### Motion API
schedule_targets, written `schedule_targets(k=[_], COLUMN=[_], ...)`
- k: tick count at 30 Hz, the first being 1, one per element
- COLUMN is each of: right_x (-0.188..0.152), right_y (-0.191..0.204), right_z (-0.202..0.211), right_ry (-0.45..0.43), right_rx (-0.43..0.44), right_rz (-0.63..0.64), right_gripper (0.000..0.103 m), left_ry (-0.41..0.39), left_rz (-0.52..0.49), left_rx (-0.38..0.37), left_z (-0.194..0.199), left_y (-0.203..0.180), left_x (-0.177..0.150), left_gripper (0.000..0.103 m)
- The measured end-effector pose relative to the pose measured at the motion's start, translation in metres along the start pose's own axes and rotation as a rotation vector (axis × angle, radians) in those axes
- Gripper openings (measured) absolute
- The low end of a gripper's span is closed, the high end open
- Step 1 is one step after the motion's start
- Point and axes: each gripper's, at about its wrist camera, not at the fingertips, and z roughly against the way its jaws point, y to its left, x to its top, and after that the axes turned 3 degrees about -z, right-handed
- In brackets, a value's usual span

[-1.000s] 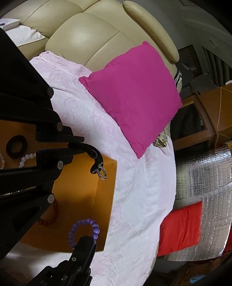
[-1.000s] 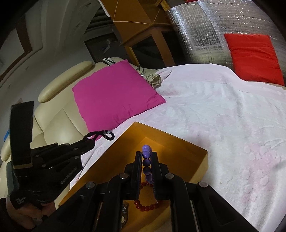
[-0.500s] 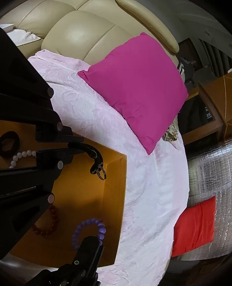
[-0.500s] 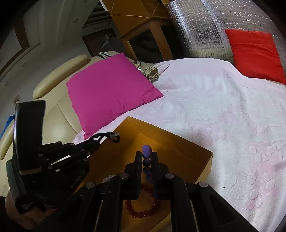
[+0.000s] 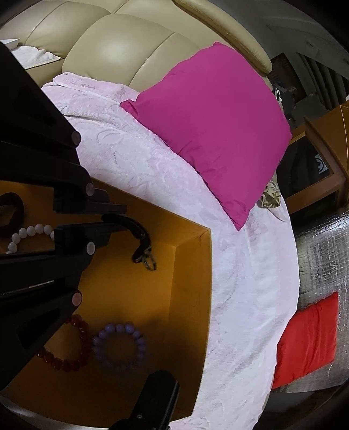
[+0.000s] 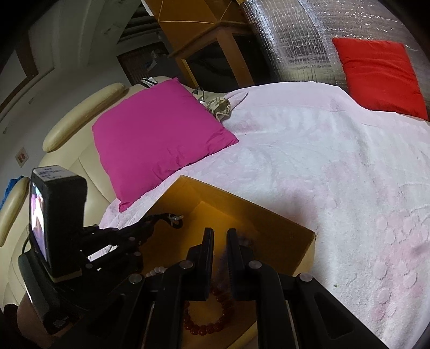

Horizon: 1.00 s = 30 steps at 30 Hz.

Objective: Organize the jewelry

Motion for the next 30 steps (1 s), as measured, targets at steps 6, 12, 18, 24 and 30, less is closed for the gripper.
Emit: schedule_targets(k=[6, 12, 18, 24, 30], right_x=[0.001, 0.002, 0.003, -0.006, -0.018], right_y=[-0.002, -0.004, 0.005, 0.021, 0.035], right_z=[0.002, 0.010, 0.030, 0.068, 0.112], right_ry=[0.004, -0.009, -0.038, -0.049, -0.044], right_rx=[-0.009, -0.001, 0.002, -0.037, -0.091], right_rz=[-0.023, -0.043, -0.029, 0.014, 0.022], right_gripper=[0.019, 0.030, 0.030, 0.059, 0.066], left_ry=[-0.020, -0.086, -0.151, -0.205, -0.226], left_rz=[-0.015, -0.023, -0.019, 0.020, 0.113], left_rx=[0.024, 0.077, 0.114, 0.118, 0.111], left_z=[0.007, 0.031, 0.069, 0.113, 0.161], left_y=[-0.002, 0.001, 0.008, 0.018, 0.037], left_x=[-0.002, -0.005, -0.009, -0.021, -0.043], left_gripper=[0.016, 0.046, 0.057, 0.073, 0.081])
